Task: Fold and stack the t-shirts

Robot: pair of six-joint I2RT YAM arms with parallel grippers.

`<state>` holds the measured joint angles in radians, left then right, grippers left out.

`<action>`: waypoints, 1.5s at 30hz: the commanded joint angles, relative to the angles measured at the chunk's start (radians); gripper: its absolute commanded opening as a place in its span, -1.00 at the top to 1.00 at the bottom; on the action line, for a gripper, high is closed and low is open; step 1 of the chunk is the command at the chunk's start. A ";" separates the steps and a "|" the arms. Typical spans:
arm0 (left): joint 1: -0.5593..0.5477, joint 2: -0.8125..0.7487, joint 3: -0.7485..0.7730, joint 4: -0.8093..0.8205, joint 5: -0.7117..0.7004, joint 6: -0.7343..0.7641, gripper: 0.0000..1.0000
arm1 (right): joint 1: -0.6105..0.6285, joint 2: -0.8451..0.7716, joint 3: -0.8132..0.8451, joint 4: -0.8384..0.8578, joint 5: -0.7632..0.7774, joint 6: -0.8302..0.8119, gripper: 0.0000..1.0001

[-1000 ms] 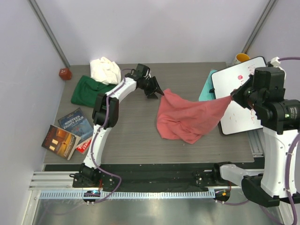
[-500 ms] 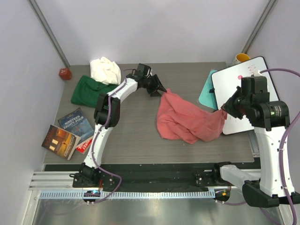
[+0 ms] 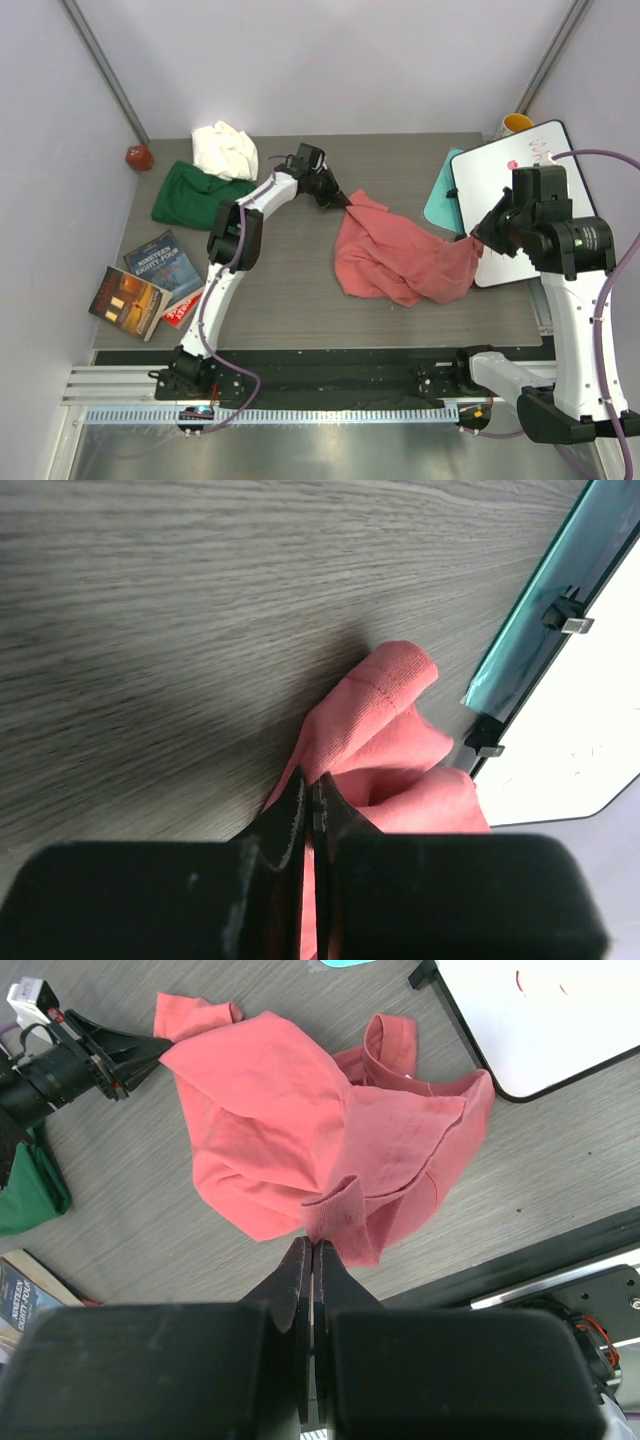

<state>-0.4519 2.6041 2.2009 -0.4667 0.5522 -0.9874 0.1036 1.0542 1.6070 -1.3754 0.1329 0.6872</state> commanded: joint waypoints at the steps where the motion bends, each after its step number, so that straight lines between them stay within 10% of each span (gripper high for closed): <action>1: -0.001 -0.033 0.006 0.010 0.009 0.030 1.00 | -0.002 0.001 -0.025 -0.094 0.001 0.002 0.98; 30: 0.383 -0.667 -0.345 -0.285 -0.287 0.415 1.00 | -0.002 0.156 0.008 0.530 0.112 -0.038 0.98; 35: 0.395 -0.694 -0.389 -0.308 -0.183 0.405 0.67 | -0.001 0.171 0.037 0.589 0.100 -0.055 0.98; 38: 0.390 -0.642 -0.379 -0.487 -0.244 0.395 1.00 | -0.001 0.176 0.022 0.564 0.096 -0.040 0.98; 45: 0.358 -0.541 -0.536 -0.647 -0.198 0.487 1.00 | -0.001 0.201 0.005 0.513 0.060 -0.018 0.98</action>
<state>-0.0708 2.0235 1.7489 -0.9836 0.3336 -0.5613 0.1036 1.2461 1.6001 -0.8677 0.1970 0.6540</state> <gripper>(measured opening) 0.002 0.025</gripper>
